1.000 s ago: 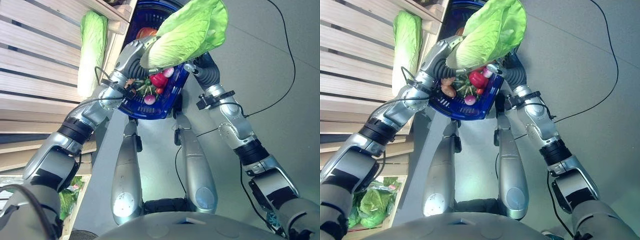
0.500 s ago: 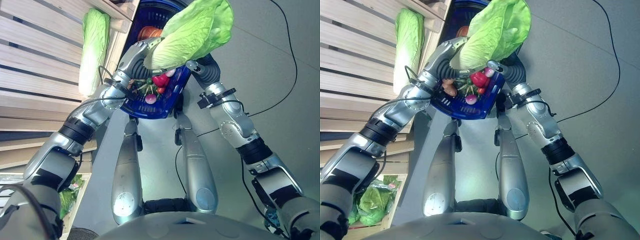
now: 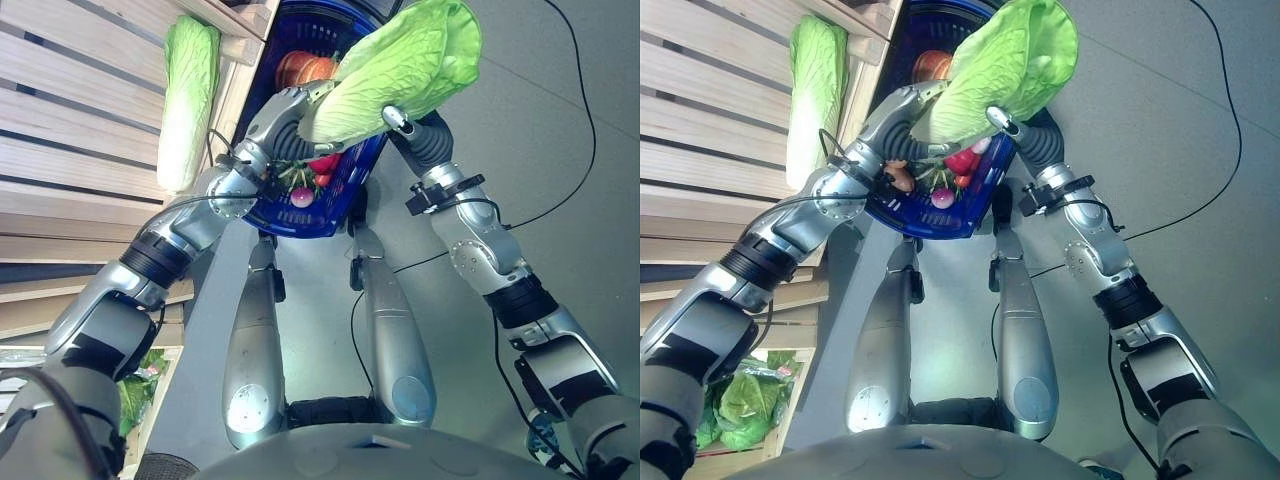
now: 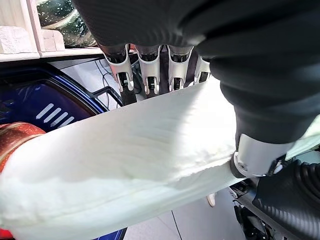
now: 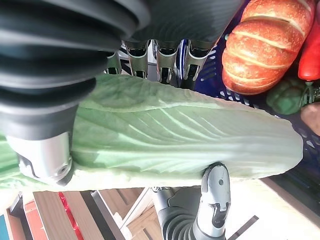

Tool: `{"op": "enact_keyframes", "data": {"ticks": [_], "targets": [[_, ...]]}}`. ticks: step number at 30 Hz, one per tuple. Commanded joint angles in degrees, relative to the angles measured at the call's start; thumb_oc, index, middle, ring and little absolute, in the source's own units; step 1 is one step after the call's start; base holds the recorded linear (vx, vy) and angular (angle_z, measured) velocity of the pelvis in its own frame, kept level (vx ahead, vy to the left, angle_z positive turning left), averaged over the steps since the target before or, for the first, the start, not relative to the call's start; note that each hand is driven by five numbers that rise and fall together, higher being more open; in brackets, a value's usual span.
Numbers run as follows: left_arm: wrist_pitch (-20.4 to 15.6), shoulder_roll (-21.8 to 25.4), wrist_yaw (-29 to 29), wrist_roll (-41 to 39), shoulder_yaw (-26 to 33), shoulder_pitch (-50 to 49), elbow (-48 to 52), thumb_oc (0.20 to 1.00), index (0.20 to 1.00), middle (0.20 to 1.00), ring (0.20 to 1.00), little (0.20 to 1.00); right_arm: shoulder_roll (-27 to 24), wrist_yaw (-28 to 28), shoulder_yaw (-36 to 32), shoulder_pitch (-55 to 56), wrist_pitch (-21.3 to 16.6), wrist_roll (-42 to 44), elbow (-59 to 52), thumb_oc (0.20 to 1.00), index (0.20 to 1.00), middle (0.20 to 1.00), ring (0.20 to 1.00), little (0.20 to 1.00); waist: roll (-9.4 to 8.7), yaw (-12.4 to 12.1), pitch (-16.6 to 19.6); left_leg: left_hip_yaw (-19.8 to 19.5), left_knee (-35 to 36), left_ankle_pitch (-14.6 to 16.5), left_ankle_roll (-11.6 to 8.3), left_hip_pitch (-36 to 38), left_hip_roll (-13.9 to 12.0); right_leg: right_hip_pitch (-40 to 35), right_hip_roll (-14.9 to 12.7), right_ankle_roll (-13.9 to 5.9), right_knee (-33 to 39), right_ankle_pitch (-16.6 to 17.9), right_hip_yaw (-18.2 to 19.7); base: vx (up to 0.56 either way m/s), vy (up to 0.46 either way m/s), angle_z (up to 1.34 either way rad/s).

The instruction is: Pick up fruits and vegetables into the basket

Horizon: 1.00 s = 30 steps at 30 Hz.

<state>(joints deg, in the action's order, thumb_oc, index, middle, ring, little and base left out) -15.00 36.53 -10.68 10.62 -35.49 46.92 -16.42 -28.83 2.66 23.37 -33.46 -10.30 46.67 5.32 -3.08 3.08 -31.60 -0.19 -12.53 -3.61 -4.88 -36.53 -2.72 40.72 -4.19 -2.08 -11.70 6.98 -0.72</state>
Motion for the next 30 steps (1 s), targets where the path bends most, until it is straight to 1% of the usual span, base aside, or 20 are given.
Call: {"op": "enact_keyframes", "data": {"ticks": [1, 3, 6, 7, 9, 10, 12, 13, 14, 15, 17, 19, 20, 21, 24, 27, 30], "targets": [[1.7, -0.8, 2.3, -0.1, -1.3, -0.4, 3.0, 0.2, 0.2, 0.2, 0.2, 0.2, 2.2, 4.0, 3.2, -1.7, -4.0, 1.3, -10.9, 0.2, 0.2, 0.2, 0.2, 0.2, 0.17, 0.1, 1.8, 1.7, 0.9, 0.7, 1.12, -1.0, 2.9, -2.6, 2.0, -3.58, -2.5, -4.6, -3.2, 0.0, 0.0, 0.0], [2.8, -0.9, 2.9, -0.2, -1.5, -0.4, 3.4, 0.2, 0.2, 0.2, 0.2, 0.2, 2.2, 3.8, 3.4, -1.5, -4.0, 1.4, -11.4, 0.2, 0.2, 0.2, 0.2, 0.2, 0.15, 0.1, 1.8, 1.7, 0.9, 0.7, 1.15, -1.0, 2.9, -2.6, 2.0, -3.63, -2.5, -4.6, -3.3, 0.0, 0.0, 0.0], [3.5, -1.1, 2.1, -0.4, -2.0, -0.8, 3.5, 0.2, 0.2, 0.2, 0.2, 0.2, 2.2, 4.2, 3.6, -1.2, -4.3, 1.9, -11.3, 0.2, 0.2, 0.2, 0.2, 0.2, 0.07, 0.1, 1.8, 1.7, 0.9, 1.0, 1.08, -0.8, 3.0, -2.9, 2.0, -3.71, -2.5, -4.9, -3.4, 0.0, 0.0, 0.0], [4.1, -1.4, 0.7, -0.6, -1.8, -0.9, 3.6, 1.0, 1.0, 1.0, 1.0, 1.0, 2.3, 4.0, 3.7, -1.3, -4.5, 1.8, -11.3, 0.2, 0.2, 0.2, 0.2, 0.2, 0.03, 0.1, 1.8, 1.5, 0.9, 0.7, 1.08, -1.1, 3.0, -2.6, 2.0, -3.72, -2.4, -4.6, -3.4, 0.0, 0.0, 0.0], [4.1, -1.8, 0.0, -0.6, -1.7, -1.4, 3.5, 1.0, 1.0, 1.0, 1.0, 1.0, 2.5, 3.8, 3.8, -1.1, -4.5, 1.7, -11.2, 0.2, 0.2, 0.2, 0.2, 0.2, -0.02, 0.0, 1.8, 1.6, 0.8, 1.0, 1.11, -0.8, 2.9, -2.9, 2.0, -3.72, -2.6, -4.9, -3.4, 0.0, 0.0, 0.0], [3.8, -2.0, -0.8, -1.7, -1.5, -1.3, 3.3, 1.0, 1.0, 1.0, 1.0, 1.0, 2.7, 3.5, 3.8, -1.3, -4.6, 1.5, -11.0, 0.2, 0.2, 0.2, 0.2, 0.2, -0.02, 0.0, 1.8, 1.5, 0.9, 0.7, 1.1, -1.1, 3.0, -2.6, 2.0, -3.72, -2.5, -4.6, -3.4, 0.0, 0.0, 0.0], [2.6, -2.8, -1.5, -7.1, -0.5, -2.3, 3.3, 1.0, 1.0, 1.0, 1.0, 1.0, 2.7, 2.9, 3.9, -1.1, -4.9, 1.3, -11.0, 0.2, 0.2, 0.2, 0.2, 0.2, -0.05, -0.1, 1.8, 1.5, 0.9, 0.9, 1.05, -0.8, 3.0, -2.9, 2.0, -3.71, -2.5, -4.8, -3.4, 0.0, 0.0, 0.0], [1.5, -3.4, -1.4, -11.1, 0.4, -3.0, 3.4, 1.0, 1.0, 1.0, 1.0, 1.0, 2.8, 2.7, 4.0, -1.0, -5.3, 1.1, -10.8, 0.2, 0.2, 0.2, 0.2, 0.2, -0.06, -0.2, 1.8, 1.5, 1.0, 0.9, 1.08, -0.8, 3.0, -2.9, 2.0, -3.71, -2.3, -4.8, -3.5, 0.0, 0.0, 0.0], [1.3, -3.4, -1.5, -11.9, 0.5, -2.9, 3.4, 1.0, 1.0, 1.0, 1.0, 1.0, 2.8, 2.7, 3.9, -1.2, -5.3, 1.0, -10.8, 0.2, 0.2, 0.2, 0.2, 0.2, -0.05, -0.2, 1.8, 1.4, 1.1, 0.6, 1.09, -1.1, 3.1, -2.7, 2.0, -3.71, -2.2, -4.5, -3.5, 0.0, 0.0, 0.0], [-1.1, -5.0, -2.6, -17.2, 2.3, -4.7, 2.8, 1.0, 1.0, 1.0, 1.0, 1.0, 3.2, 2.8, 3.9, -0.6, -6.2, 0.7, -10.1, 0.2, 0.2, 0.2, 0.2, 0.2, -0.06, -0.3, 1.8, 1.4, 1.1, 0.9, 1.11, -0.7, 3.1, -3.0, 2.0, -3.7, -2.3, -4.8, -3.5, 0.0, 0.0, 0.0], [-4.3, -6.8, -2.8, -22.5, 4.9, -6.0, 1.8, 1.0, 1.0, 1.0, 1.0, 1.0, 3.9, 3.1, 3.5, -0.4, -6.5, 0.2, -9.2, 0.2, 0.2, 0.2, 0.2, 0.2, -0.13, -0.4, 1.8, 1.3, 1.1, 1.0, 1.18, -0.7, 3.2, -2.8, 2.1, -3.72, -2.6, -5.0, -3.4, 0.0, 0.0, 0.0], [-6.6, -8.2, -2.5, -26.1, 6.9, -6.9, 1.6, 1.0, 1.0, 1.0, 1.0, 1.0, 4.4, 3.0, 3.1, -0.5, -6.2, -0.2, -8.8, 0.2, 0.2, 0.2, 0.2, 0.2, -0.18, -0.4, 1.8, 1.2, 0.9, 1.1, 1.17, -0.8, 3.3, -2.8, 2.2, -3.66, -2.7, -5.1, -3.5, 0.0, 0.0, 0.0], [-8.3, -9.2, -2.2, -28.9, 8.6, -7.6, 1.8, 1.0, 1.0, 1.0, 1.0, 1.0, 4.8, 3.2, 2.5, -0.2, -5.8, -0.6, -8.7, 0.2, 0.2, 0.2, 0.2, 0.2, -0.15, -0.5, 1.8, 1.1, 0.8, 1.1, 1.2, -0.7, 3.3, -2.7, 2.2, -3.61, -2.9, -5.1, -3.5, 0.0, 0.0, 0.0], [-9.1, -9.6, -1.9, -30.2, 9.9, -8.1, 2.0, 1.0, 1.0, 1.0, 1.0, 1.0, 5.0, 3.3, 2.0, 0.0, -5.5, -1.0, -8.7, 0.2, 0.2, 0.2, 0.2, 0.2, -0.14, -0.5, 1.8, 1.1, 0.7, 1.1, 1.21, -0.8, 3.4, -2.7, 2.2, -3.54, -3.1, -5.2, -3.6, 0.0, 0.0, 0.0], [-12.0, -11.2, -3.5, -34.9, 14.1, -9.6, 2.5, 1.0, 1.0, 1.0, 1.0, 1.0, 5.7, 2.7, 0.6, 0.7, -4.2, -2.4, -8.6, 0.2, 0.2, 0.2, 0.2, 0.2, 0.04, -0.6, 1.8, 0.8, 0.3, 1.2, 1.21, -0.7, 3.7, -2.8, 2.2, -3.26, -3.6, -5.4, -3.6, 0.0, 0.0, 0.0], [-12.7, -11.9, -4.8, -36.0, 17.0, -9.8, 1.3, 1.0, 1.0, 1.0, 1.0, 1.0, 5.9, 2.0, -0.5, 0.8, -3.2, -4.0, -7.7, 0.2, 0.2, 0.2, 0.2, 0.2, 0.12, -0.7, 1.8, 0.6, 0.0, 1.4, 1.18, -0.7, 3.8, -3.0, 2.2, -3.05, -3.8, -5.8, -3.7, 0.0, 0.0, 0.0], [-12.3, -11.8, -6.2, -36.9, 18.9, -10.1, 0.6, 1.0, 1.0, 1.0, 1.0, 1.0, 5.5, 0.6, -1.3, 1.1, -2.2, -5.1, -7.3, 0.2, 0.2, 0.2, 0.2, 0.2, 0.21, -0.6, 1.8, 0.6, -0.2, 1.4, 1.11, -0.6, 3.9, -3.1, 2.2, -2.83, -3.9, -6.0, -3.8, 0.0, 0.0, 0.0]]}}
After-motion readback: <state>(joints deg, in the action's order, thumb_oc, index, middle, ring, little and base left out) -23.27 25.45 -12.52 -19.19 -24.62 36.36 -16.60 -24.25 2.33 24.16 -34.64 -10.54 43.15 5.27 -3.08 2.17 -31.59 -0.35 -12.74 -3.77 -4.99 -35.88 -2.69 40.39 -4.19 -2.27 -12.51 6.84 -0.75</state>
